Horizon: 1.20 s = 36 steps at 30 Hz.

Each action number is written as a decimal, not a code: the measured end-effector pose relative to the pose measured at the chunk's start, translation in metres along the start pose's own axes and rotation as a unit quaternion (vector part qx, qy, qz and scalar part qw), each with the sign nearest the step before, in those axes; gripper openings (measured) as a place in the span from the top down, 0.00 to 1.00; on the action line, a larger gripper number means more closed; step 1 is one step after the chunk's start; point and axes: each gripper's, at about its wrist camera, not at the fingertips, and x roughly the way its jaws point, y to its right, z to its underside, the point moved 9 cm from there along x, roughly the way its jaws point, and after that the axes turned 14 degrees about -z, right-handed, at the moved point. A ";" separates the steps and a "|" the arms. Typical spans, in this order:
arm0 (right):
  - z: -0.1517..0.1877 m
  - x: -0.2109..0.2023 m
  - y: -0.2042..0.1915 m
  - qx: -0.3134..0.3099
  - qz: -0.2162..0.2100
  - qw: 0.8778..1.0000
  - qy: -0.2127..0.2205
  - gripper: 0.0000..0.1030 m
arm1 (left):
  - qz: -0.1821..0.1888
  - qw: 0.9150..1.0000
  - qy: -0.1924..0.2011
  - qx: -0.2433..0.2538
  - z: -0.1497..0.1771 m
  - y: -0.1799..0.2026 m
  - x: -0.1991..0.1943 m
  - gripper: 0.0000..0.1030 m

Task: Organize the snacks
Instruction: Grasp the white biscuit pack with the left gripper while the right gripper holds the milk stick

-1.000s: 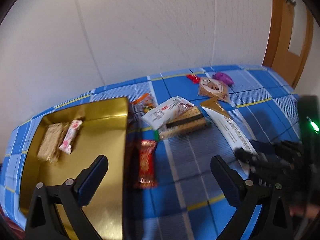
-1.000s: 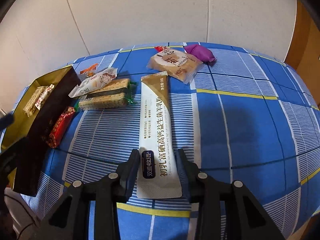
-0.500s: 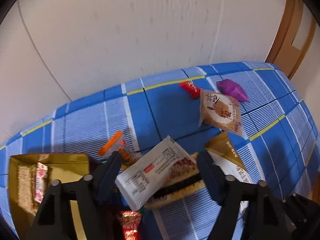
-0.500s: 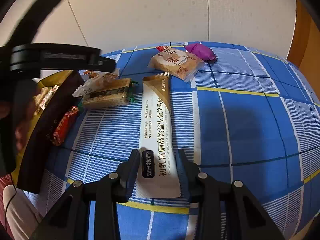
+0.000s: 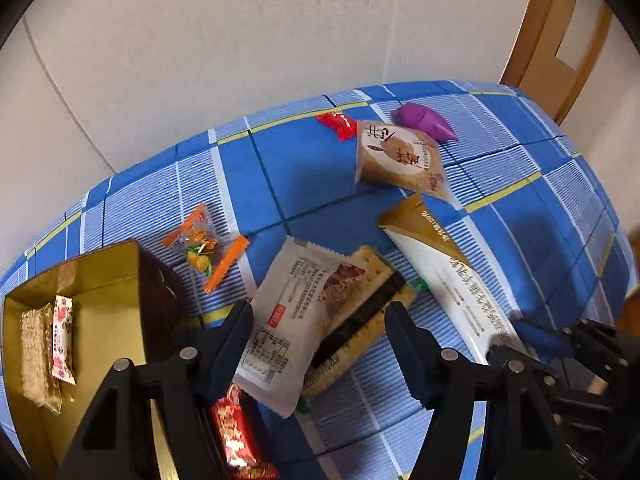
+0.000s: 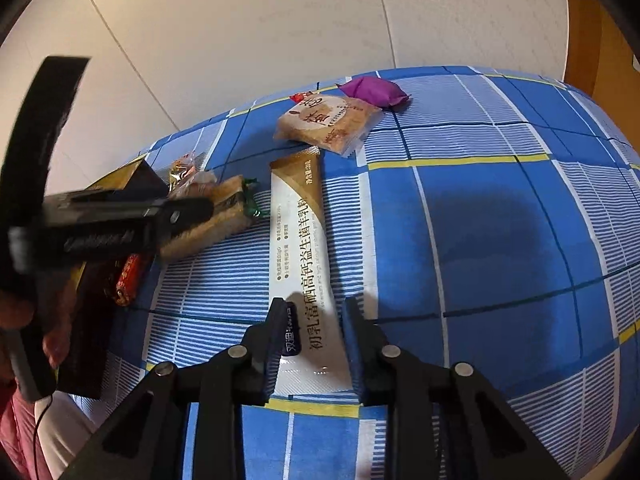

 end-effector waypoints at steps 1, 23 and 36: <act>-0.001 0.001 -0.001 -0.001 -0.001 1.000 0.001 0.71 | -0.003 1.000 0.004 -0.001 -0.001 -0.002 -0.001 0.27; 0.006 0.004 -0.007 -0.066 0.047 0.997 -0.013 0.68 | -0.019 0.999 -0.019 0.045 0.019 0.010 0.008 0.40; 0.002 0.007 -0.009 -0.069 0.051 0.996 -0.006 0.68 | 0.019 0.998 -0.032 -0.054 0.001 -0.001 0.017 0.37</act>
